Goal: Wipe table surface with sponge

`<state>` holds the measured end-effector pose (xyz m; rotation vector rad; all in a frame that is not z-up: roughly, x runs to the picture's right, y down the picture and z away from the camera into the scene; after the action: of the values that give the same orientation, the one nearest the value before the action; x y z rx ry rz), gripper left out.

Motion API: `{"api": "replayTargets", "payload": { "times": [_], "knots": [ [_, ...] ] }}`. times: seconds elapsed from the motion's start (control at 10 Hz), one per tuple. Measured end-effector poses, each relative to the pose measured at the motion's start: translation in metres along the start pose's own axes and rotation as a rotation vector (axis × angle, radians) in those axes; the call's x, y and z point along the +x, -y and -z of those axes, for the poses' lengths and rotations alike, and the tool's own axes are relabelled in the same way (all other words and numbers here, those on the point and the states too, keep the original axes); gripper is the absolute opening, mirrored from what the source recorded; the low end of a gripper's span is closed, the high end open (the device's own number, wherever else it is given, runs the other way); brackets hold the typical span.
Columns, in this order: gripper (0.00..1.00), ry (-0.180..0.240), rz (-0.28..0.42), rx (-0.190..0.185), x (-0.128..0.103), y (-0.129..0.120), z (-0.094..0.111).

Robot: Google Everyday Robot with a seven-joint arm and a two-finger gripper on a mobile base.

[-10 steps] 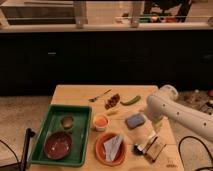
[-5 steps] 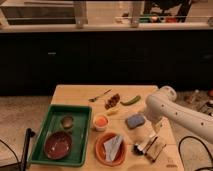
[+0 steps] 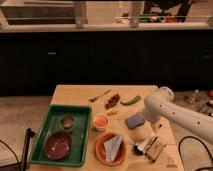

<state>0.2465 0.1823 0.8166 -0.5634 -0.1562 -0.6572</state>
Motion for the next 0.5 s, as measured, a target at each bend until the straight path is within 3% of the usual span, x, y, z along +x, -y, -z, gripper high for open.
{"api": "replayTargets", "payload": {
  "times": [0.5],
  "knots": [
    [0.80,0.025,-0.042,-0.011,-0.013,0.018,-0.002]
  ]
}}
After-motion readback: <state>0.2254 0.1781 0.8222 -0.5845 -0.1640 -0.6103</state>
